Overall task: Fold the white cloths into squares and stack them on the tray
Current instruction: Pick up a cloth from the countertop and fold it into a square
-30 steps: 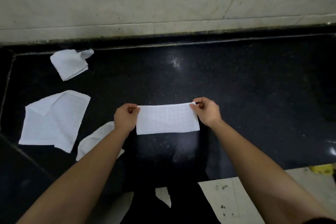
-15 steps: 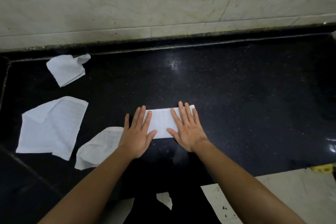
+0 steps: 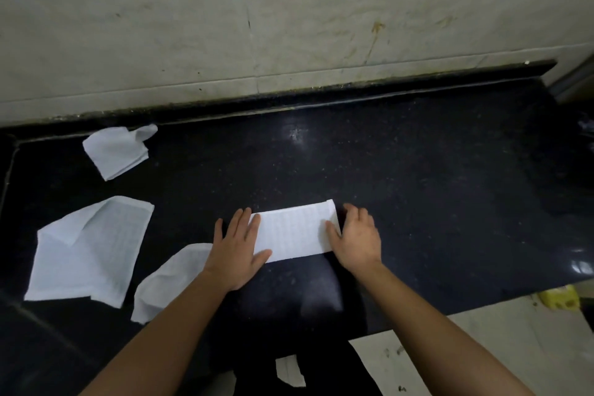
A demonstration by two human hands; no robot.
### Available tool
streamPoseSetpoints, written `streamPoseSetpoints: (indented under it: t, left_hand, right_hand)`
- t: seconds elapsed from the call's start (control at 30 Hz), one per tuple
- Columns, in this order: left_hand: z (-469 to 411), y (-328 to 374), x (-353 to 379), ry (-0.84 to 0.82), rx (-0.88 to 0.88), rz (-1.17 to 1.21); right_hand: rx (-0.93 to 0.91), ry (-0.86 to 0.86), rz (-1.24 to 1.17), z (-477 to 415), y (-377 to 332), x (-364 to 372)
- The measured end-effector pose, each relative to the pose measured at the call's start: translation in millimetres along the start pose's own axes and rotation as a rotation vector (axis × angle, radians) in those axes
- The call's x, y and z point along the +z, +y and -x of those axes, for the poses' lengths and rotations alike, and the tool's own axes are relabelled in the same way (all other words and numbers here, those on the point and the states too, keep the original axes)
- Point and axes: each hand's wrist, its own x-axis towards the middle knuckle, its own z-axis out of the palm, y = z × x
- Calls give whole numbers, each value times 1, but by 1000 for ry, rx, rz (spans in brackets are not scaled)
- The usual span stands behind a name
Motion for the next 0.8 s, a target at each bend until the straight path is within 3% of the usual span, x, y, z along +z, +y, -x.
streamPoseSetpoints:
  t: [0.13,0.33,0.43,0.5,0.6,0.7,0.8]
  left_hand:
    - [5,1,-2,-48,8,-29]
    - [3,-8,9,-64,20,-85]
    - [6,-3,7,-38,9,11]
    - [13,6,5,78,-74,251]
    - [24,14,1,287,-315,798]
    - [29,13,-12,239,-531,1385]
    - [31,4,-21,124,-640,1706]
  right_hand:
    - [296,-244,-147,-7,1,-8]
    - [418,-346,-314,-15,-4,-20]
    - [457,-350,-497,-18,2,-17]
    - [477,-352,-649,-15,3,-17]
    - [455,-330,-830,-7,-4,-22]
    - [307,-305,-879,-2,-17,-20]
    - [153,-315,-751,2,-41,-6]
